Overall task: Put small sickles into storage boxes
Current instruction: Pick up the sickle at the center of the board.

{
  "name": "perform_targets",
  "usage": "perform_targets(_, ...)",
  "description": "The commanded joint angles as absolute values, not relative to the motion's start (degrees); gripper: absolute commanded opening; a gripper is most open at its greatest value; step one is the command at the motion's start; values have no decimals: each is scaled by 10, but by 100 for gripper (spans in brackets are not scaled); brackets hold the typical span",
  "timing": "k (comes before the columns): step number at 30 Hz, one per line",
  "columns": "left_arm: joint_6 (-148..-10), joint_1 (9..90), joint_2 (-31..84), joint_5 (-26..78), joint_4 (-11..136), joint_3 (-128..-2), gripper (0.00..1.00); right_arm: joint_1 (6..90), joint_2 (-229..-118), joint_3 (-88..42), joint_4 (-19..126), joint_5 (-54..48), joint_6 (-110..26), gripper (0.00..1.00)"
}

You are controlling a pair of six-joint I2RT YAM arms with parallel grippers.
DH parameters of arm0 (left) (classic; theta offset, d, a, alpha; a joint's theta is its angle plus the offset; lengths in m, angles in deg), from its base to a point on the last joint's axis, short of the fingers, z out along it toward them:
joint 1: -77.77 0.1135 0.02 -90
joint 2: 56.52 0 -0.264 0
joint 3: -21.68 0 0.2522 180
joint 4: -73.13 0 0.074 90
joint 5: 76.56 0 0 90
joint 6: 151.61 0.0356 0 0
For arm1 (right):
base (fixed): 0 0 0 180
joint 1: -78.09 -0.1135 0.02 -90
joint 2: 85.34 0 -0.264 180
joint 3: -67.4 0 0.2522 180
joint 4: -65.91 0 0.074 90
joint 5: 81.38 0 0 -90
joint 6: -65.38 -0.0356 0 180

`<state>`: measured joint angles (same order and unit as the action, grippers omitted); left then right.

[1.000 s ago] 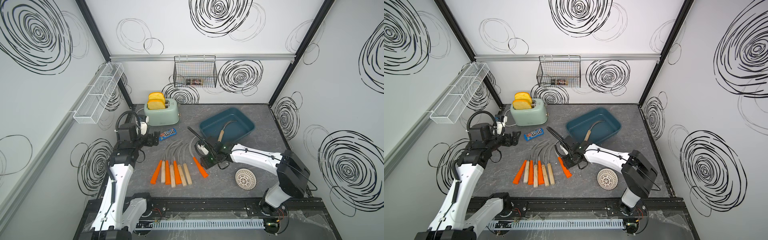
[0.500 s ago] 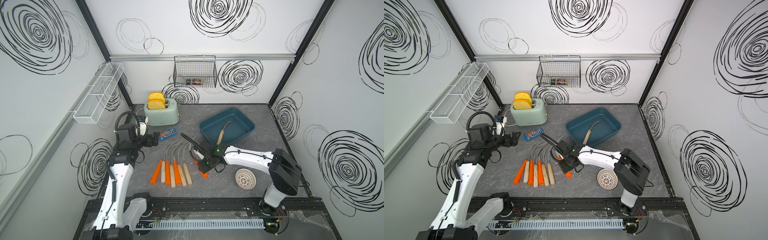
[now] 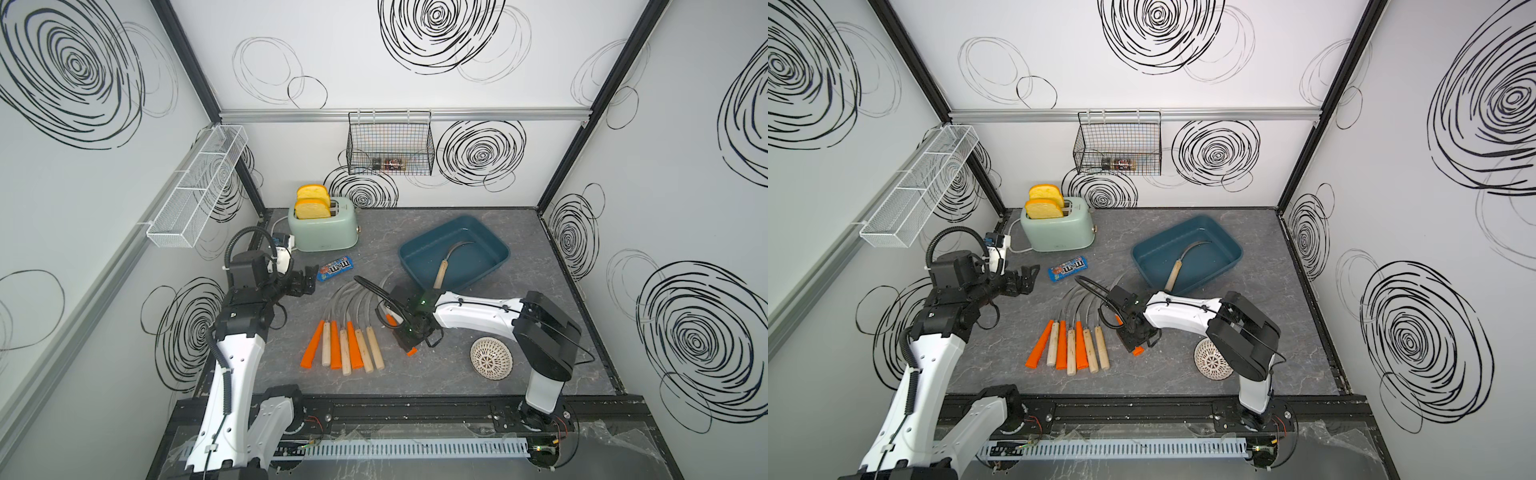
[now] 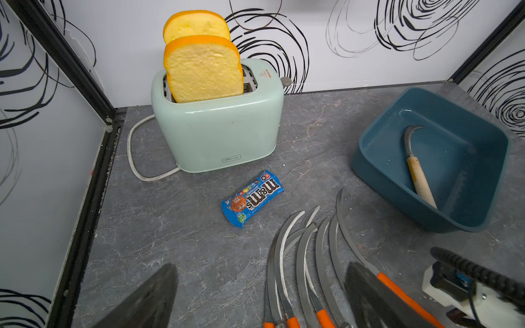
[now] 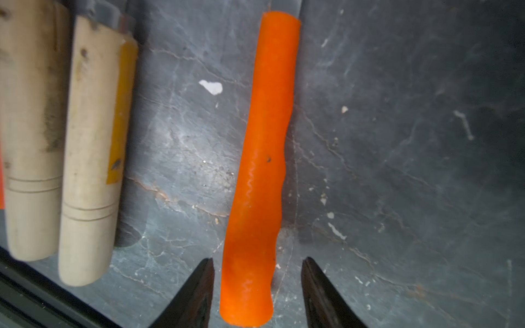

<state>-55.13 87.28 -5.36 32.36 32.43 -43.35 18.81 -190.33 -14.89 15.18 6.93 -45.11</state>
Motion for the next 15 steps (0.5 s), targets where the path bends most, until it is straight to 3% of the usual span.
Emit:
perform_targets(1,-541,880,-58,330,339,-429,96,184,-1908,-174,130,80,-445,53)
perform_targets(15,-539,887,-55,343,342,-431,96,185,-1939,-191,131,77,-428,52)
